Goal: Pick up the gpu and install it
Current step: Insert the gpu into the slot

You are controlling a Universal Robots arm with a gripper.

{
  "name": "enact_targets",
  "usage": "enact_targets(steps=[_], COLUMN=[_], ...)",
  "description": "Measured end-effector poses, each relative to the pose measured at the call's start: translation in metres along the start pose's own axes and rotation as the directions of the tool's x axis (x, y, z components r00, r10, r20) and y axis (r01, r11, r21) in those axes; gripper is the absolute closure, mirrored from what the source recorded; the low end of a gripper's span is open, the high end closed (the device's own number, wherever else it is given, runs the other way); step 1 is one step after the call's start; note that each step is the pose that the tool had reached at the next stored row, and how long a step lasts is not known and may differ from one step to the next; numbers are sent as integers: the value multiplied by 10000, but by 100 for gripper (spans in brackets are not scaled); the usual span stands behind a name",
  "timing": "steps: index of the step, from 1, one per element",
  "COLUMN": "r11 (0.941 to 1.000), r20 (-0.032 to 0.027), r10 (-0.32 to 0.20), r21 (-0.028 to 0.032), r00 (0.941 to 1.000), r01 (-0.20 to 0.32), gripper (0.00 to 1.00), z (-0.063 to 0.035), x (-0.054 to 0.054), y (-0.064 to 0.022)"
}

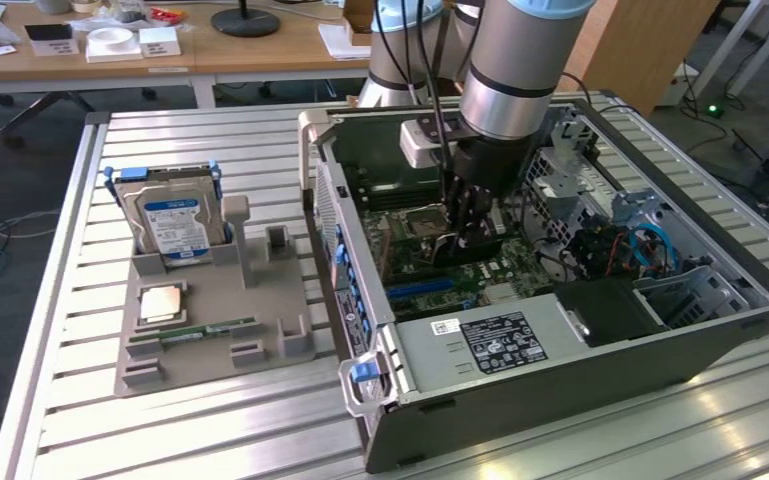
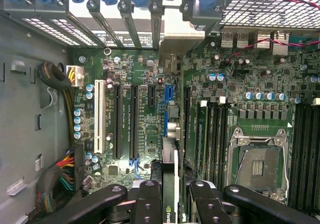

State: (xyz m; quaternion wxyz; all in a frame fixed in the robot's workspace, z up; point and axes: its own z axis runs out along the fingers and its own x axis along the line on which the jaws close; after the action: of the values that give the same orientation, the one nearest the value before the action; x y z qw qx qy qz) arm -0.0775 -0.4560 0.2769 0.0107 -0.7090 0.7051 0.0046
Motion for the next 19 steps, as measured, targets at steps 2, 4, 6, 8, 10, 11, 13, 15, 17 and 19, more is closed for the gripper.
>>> enact_targets(steps=[2,4,6,8,10,11,13,15,17,19], r11=[10000,10000,10000,10000,10000,10000,10000,10000,10000,10000], r20=[0,0,1,0,0,1,0,0,1,4], r10=[2,0,0,0,0,-1,-1,-1,1,0], r21=[0,0,0,0,3,3,3,3,4,3], r00=[10000,10000,10000,10000,10000,10000,10000,10000,10000,10000], r01=[-2,0,0,0,0,1,1,1,-1,0], gripper=[74,74,74,74,74,74,74,74,74,74], z=[0,0,0,0,0,0,-1,-1,-1,-1], x=[0,0,0,0,0,1,16,40,43,44], y=[6,13,18,26,34,36,37,37,38,53])
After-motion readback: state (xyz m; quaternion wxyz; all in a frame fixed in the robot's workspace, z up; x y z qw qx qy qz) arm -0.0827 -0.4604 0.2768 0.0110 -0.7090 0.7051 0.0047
